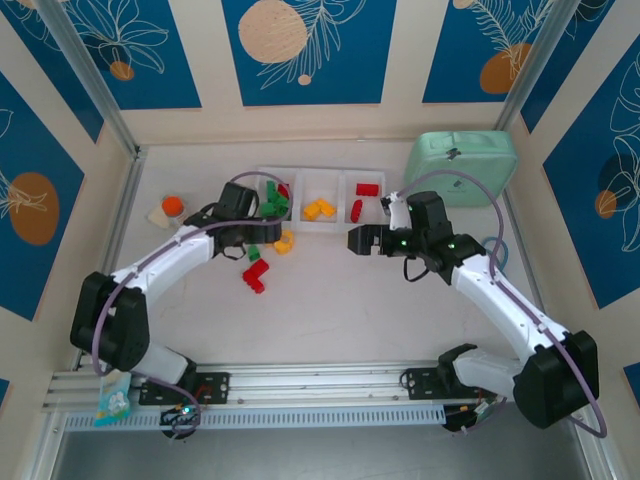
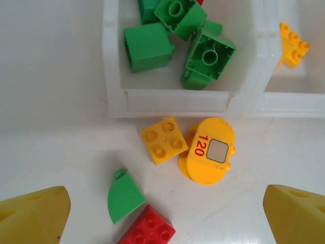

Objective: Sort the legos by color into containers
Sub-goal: Pick up the lego from the container.

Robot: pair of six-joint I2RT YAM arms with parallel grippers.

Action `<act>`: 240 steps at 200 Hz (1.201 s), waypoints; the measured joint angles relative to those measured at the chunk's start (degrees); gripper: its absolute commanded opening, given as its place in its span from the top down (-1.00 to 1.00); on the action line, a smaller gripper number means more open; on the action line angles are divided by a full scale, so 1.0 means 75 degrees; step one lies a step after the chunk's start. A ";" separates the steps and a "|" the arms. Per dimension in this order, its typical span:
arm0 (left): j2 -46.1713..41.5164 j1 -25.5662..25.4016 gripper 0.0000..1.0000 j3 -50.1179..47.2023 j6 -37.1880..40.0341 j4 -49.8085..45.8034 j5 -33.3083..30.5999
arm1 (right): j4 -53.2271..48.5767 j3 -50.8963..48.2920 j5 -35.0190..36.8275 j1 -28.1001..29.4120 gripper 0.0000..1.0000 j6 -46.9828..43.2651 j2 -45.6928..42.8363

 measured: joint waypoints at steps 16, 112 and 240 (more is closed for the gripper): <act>0.0822 0.0003 -0.84 0.1134 0.0175 -0.0402 0.0134 | -0.0035 0.0061 0.0003 0.0000 -0.98 0.0000 -0.0012; 0.4902 0.0125 -0.26 0.6997 0.0822 -0.2535 -0.0012 | -0.0778 0.0009 0.0600 0.0000 -0.98 -0.0294 -0.0880; 0.6543 0.0347 0.02 0.9183 0.0959 -0.3969 -0.0239 | -0.1087 -0.0128 0.0839 -0.0023 -0.98 -0.0341 -0.1032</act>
